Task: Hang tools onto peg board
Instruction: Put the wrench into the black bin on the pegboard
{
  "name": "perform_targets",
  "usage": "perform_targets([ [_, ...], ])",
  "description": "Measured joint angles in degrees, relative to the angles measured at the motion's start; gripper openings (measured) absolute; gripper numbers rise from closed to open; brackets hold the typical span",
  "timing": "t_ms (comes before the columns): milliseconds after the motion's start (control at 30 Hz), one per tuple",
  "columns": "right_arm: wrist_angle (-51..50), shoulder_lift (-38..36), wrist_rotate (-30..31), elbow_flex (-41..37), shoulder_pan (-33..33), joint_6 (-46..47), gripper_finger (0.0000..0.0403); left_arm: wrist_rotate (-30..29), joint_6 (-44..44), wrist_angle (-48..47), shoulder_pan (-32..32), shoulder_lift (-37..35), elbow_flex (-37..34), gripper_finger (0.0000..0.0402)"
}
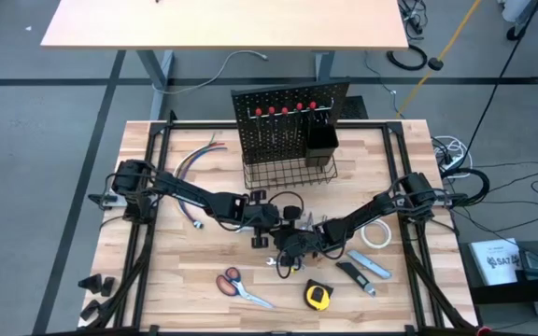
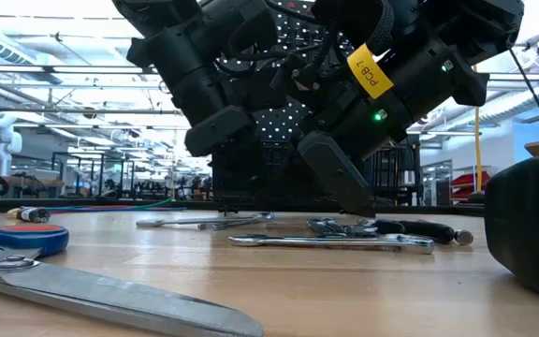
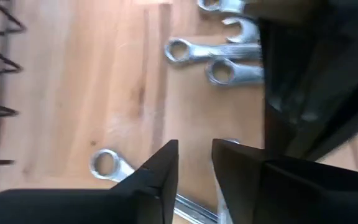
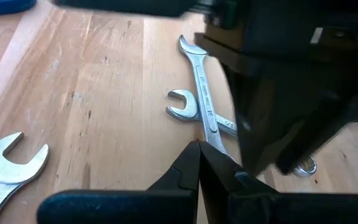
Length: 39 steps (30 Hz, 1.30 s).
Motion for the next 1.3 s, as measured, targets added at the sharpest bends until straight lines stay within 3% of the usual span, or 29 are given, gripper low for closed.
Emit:
perform_targets([
  [300,0.0,0.02,0.0,0.0,0.02,-1.37,0.0,-1.92,0.36,-3.75,-0.7,-5.38,0.0,0.0148],
  [500,0.26,-0.77,-0.31,-0.02,0.42,-6.24,0.0008,-8.62,-0.17,-10.41,-3.6,-11.04,-0.26,0.0148],
  [700,0.75,-2.62,-7.32,-0.02,0.59,-7.03,0.0056,-12.59,-0.11,-10.05,-7.66,-19.52,-5.26,0.0148],
  [833,-0.22,-3.08,-7.8,1.08,0.43,-6.01,0.0102,-13.49,0.23,-4.2,-9.41,-27.5,-10.63,0.0148],
  [933,-3.64,-3.08,-7.85,4.49,-0.21,-1.8,0.0137,-12.43,1.91,0.4,-10.03,-32.93,-14.37,0.0148],
  [1033,-13.23,-3.08,-10.18,10.3,-2.03,4.22,0.017,-7.83,5.07,1.93,-10.01,-37.34,-16.2,0.0148],
  [1167,-25.98,-2.61,-17.44,18.35,-4.3,4.59,0.0207,-5.62,8.82,2.62,-9.38,-41.83,-16.31,0.0148],
  [1300,-33.34,-2.61,-18.01,21.77,-5.62,2.94,0.0231,-5.56,9.89,6.44,-8.51,-44.36,-16.31,0.0148],
])
